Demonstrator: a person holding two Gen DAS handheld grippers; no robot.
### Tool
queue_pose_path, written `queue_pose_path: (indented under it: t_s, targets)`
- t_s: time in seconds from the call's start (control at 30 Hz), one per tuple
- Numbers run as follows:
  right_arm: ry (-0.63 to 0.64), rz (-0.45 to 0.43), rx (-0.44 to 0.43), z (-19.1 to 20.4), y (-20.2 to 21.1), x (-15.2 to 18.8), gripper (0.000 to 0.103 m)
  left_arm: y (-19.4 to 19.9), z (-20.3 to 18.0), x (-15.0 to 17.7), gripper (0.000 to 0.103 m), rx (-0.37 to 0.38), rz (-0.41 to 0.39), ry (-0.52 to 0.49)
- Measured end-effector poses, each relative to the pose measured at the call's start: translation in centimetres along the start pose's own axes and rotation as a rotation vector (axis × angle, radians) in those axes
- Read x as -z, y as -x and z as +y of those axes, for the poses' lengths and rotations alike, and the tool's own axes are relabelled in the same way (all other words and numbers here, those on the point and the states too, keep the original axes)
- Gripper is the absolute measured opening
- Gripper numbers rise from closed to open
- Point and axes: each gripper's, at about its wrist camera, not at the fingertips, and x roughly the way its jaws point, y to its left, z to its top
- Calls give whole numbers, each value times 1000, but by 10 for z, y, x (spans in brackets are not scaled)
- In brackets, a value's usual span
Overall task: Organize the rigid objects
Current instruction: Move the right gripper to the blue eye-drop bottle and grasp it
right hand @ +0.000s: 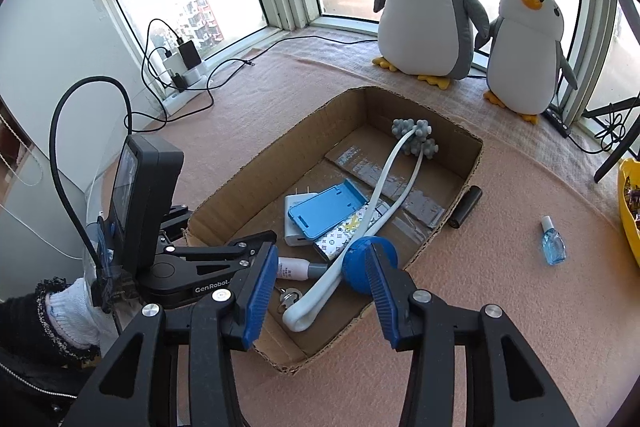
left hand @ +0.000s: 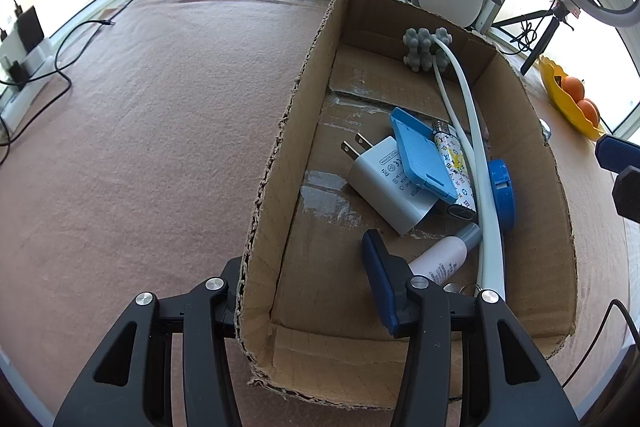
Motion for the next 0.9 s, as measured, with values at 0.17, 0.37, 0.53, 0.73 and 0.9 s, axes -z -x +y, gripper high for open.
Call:
queue_pose_path:
  t_s: [0.17, 0.37, 0.53, 0.73, 0.9]
  targets:
    - [-49, -15, 36, -26, 6, -2, 42, 0, 0, -1, 48, -2, 0, -1]
    - [-96, -29, 83, -55, 12, -2, 43, 0, 0, 0, 48, -5, -1, -3]
    - [-135, -43, 135, -82, 16, -1, 46, 0, 0, 0, 48, -8, 0, -5]
    - [-195, -41, 186, -120, 16, 1, 46, 0, -1, 0, 48, -9, 0, -5]
    - [-216, -34, 215, -139, 14, 4, 50, 0, -1, 0, 48, -10, -1, -6]
